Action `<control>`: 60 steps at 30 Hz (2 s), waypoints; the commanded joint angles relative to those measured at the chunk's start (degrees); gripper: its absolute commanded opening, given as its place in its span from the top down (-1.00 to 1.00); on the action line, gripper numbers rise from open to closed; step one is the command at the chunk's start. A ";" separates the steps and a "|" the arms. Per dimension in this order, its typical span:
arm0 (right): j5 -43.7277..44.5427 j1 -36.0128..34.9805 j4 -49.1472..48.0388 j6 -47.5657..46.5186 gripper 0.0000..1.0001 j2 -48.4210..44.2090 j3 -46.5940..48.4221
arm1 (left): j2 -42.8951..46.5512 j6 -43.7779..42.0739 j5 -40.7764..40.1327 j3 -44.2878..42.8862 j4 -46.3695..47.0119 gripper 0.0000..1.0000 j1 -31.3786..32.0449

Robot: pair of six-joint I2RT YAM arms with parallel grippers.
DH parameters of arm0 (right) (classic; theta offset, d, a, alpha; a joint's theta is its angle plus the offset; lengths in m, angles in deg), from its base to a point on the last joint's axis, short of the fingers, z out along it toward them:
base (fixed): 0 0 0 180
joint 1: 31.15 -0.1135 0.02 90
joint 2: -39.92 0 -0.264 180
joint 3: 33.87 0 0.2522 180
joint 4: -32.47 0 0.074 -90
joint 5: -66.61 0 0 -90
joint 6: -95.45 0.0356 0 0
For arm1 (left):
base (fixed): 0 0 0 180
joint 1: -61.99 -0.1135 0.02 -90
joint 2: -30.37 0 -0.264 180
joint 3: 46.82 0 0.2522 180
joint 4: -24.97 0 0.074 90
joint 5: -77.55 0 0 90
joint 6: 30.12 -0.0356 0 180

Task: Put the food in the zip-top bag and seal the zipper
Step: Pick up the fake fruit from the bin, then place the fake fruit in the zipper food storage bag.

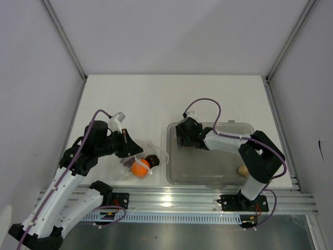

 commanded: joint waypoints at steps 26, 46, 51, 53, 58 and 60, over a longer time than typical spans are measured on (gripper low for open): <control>-30.91 -15.01 0.10 -1.38 0.21 -23.00 2.67 | -0.51 -0.11 1.98 -1.31 3.30 0.99 0.37; -26.62 -18.09 -5.26 4.07 -0.30 -3.14 16.38 | 1.51 0.77 2.78 -2.54 1.37 0.99 0.37; -23.98 -19.15 -4.91 4.07 -0.98 -1.80 16.74 | 2.48 0.86 2.43 -2.02 0.93 0.99 0.37; -22.93 -19.58 -4.56 3.72 -0.99 -2.33 16.65 | 2.74 0.86 2.51 -1.84 0.84 0.99 0.37; -20.38 -20.11 -2.81 3.45 -0.99 -4.44 15.68 | 2.92 0.95 2.34 -1.75 0.93 0.99 0.37; -19.67 -20.11 -2.19 3.28 -0.99 -5.84 15.33 | 2.83 0.77 2.25 -1.75 0.84 0.99 0.37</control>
